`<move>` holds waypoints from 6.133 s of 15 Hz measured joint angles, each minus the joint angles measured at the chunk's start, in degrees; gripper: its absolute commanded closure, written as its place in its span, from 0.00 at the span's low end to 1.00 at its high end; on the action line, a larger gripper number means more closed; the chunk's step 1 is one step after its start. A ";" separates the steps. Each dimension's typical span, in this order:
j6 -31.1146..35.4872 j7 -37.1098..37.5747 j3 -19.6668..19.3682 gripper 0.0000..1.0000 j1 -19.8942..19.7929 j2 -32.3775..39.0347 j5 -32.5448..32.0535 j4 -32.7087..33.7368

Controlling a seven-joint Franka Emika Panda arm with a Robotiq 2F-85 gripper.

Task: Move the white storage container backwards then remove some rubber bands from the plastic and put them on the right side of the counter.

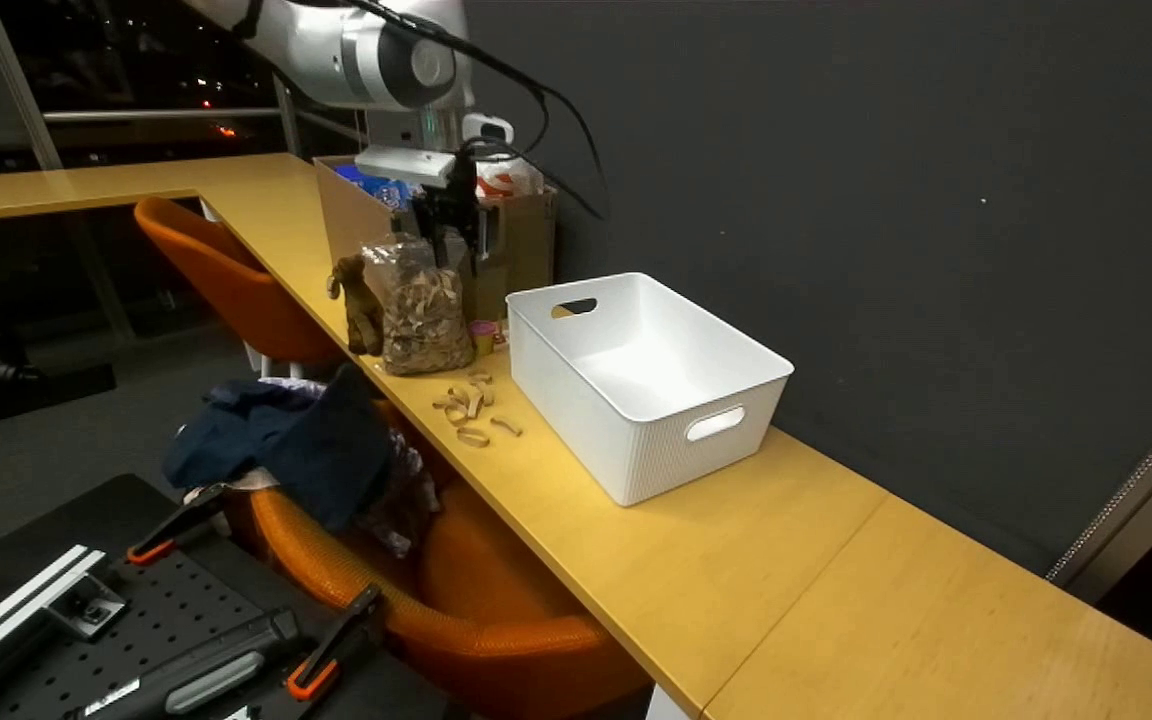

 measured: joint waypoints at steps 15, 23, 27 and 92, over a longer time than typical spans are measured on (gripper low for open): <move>-3.83 0.15 1.95 1.00 6.64 5.61 -3.62 10.78; -3.84 -1.54 1.96 1.00 8.68 11.95 -4.88 20.04; -3.90 -2.96 1.96 1.00 9.25 16.09 -5.03 23.95; 5.37 -0.45 -0.40 0.99 8.66 7.23 -5.67 14.21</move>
